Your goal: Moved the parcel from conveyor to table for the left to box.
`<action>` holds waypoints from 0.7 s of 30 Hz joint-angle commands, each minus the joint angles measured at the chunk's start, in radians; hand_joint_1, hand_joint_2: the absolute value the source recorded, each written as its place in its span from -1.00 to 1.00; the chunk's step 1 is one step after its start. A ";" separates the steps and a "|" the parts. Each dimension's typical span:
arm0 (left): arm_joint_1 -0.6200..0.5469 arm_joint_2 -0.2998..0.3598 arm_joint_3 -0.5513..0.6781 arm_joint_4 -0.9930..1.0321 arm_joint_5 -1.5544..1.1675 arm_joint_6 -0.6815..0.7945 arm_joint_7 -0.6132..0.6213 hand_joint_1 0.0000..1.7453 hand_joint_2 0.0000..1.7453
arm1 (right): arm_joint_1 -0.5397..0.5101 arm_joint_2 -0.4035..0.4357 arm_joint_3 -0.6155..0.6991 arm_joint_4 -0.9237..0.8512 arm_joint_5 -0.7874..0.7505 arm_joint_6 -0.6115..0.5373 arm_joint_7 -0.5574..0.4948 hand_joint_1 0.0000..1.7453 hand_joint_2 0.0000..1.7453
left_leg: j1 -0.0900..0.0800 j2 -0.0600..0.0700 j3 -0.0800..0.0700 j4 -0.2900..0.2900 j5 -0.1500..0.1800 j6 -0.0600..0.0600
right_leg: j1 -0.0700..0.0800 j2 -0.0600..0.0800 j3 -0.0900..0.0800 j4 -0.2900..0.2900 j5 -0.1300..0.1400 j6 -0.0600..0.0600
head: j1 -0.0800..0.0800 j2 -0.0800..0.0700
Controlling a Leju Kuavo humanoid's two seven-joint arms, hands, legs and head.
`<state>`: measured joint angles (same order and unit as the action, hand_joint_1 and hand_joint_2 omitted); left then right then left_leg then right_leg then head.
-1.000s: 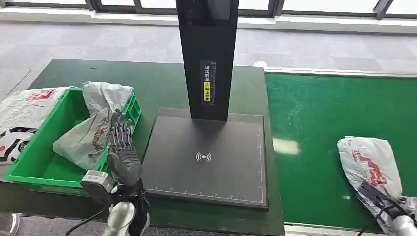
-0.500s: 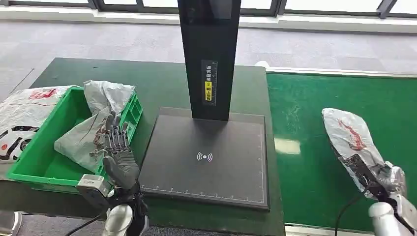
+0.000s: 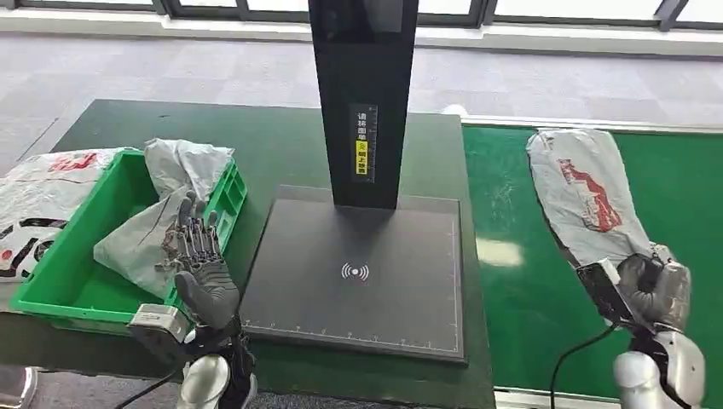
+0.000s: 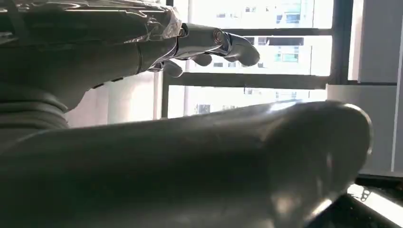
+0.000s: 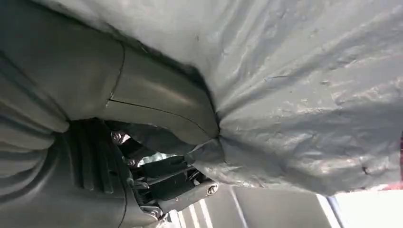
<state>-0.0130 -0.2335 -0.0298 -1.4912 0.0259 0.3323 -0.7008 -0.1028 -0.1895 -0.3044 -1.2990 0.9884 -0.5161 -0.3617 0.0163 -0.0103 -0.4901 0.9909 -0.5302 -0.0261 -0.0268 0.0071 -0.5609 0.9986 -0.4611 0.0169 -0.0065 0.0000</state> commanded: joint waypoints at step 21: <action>-0.097 0.003 -0.008 0.136 0.018 0.000 0.003 -1.00 -1.00 | 0.068 0.176 0.776 -0.083 -0.109 0.072 0.062 1.00 1.00 | 0.001 0.003 0.009 -0.002 0.002 -0.002 | 0.001 0.003 -0.002 0.000 0.001 -0.002 | 0.000 0.000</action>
<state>-0.0617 -0.2388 -0.0298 -1.4367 0.0355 0.3322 -0.7008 -0.0204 -0.0225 0.3883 -1.4443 0.9045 -0.4643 -0.2945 0.0169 -0.0072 -0.4817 0.9905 -0.5284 -0.0288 -0.0259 0.0108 -0.5642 0.9993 -0.4609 0.0160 -0.0069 0.0000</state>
